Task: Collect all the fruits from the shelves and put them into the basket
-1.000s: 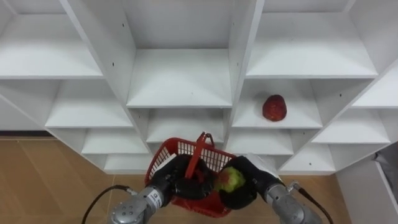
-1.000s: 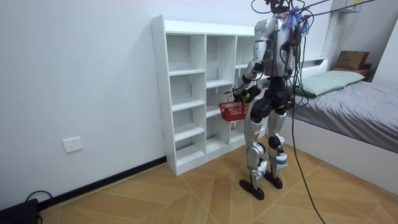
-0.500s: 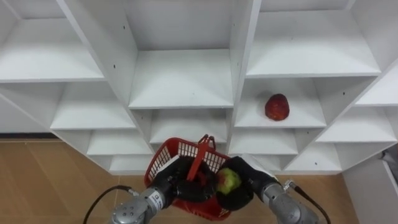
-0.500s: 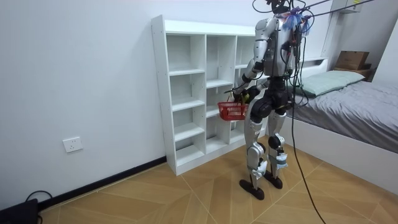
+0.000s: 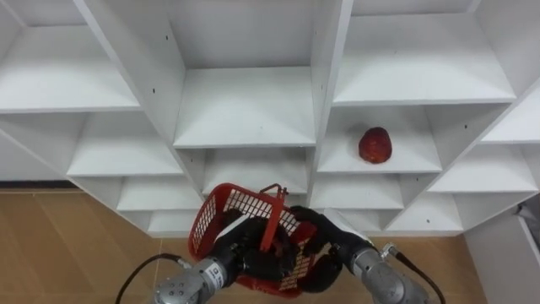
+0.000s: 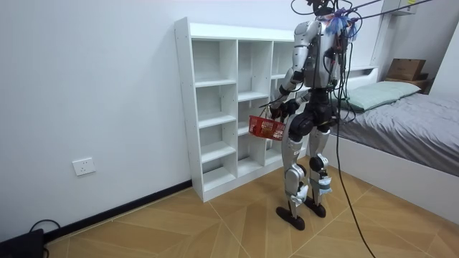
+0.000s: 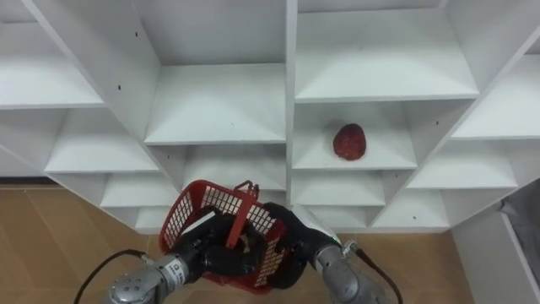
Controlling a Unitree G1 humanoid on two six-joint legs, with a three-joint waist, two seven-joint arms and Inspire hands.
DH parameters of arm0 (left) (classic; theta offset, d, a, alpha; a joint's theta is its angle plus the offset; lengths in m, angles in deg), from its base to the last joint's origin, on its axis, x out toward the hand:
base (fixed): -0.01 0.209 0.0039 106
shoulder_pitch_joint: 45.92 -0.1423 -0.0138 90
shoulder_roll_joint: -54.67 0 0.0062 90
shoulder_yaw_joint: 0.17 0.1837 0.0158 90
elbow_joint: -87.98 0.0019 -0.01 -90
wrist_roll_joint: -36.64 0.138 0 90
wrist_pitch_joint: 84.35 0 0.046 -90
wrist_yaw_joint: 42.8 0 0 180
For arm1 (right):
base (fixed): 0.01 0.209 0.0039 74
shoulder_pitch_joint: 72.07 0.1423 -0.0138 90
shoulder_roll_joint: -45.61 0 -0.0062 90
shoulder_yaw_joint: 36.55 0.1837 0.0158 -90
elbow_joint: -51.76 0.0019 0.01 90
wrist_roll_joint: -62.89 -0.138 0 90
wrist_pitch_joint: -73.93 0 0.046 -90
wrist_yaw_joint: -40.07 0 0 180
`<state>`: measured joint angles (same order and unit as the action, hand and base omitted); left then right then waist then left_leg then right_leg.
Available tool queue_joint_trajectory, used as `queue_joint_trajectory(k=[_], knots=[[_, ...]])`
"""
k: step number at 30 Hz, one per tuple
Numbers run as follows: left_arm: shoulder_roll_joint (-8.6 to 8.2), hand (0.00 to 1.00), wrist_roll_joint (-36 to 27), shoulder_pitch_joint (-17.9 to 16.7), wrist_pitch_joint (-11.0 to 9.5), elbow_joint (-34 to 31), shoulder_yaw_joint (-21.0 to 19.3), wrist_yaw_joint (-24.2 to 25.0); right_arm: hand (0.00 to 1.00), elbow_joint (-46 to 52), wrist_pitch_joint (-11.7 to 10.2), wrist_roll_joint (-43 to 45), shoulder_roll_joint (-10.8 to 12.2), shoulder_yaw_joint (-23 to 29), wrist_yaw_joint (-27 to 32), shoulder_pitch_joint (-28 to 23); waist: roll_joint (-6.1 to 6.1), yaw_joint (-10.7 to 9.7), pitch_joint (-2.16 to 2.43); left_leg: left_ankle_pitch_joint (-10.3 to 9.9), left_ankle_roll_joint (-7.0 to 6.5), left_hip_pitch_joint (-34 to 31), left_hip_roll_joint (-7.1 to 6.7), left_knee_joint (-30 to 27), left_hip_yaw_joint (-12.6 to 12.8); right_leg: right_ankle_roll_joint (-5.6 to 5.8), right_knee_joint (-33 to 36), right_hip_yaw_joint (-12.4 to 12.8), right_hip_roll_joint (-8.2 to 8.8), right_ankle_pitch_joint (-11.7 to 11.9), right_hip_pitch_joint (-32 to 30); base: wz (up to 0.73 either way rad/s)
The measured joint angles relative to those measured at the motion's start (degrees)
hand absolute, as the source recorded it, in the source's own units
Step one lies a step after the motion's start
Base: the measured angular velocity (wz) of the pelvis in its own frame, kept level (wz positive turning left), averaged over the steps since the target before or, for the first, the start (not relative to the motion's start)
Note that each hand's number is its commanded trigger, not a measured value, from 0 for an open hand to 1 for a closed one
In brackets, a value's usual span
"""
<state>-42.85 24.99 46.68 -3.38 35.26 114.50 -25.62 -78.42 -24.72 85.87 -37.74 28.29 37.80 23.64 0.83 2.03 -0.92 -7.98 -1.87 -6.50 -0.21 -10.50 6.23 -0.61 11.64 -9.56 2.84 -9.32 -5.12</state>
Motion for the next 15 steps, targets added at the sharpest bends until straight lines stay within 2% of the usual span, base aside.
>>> queue_joint_trajectory(k=[15], knots=[[-0.03,1.0,-0.01,0.02,0.0,0.0,0.02,0.0,0.0,0.0,0.0,0.01,-0.07,0.03,-0.39,0.0,0.18,-0.13,-0.17,0.0,0.0,-0.06,-0.02,0.0,-0.01,0.01,-0.04,-0.06,-0.03,-0.01,-0.01,0.0]])
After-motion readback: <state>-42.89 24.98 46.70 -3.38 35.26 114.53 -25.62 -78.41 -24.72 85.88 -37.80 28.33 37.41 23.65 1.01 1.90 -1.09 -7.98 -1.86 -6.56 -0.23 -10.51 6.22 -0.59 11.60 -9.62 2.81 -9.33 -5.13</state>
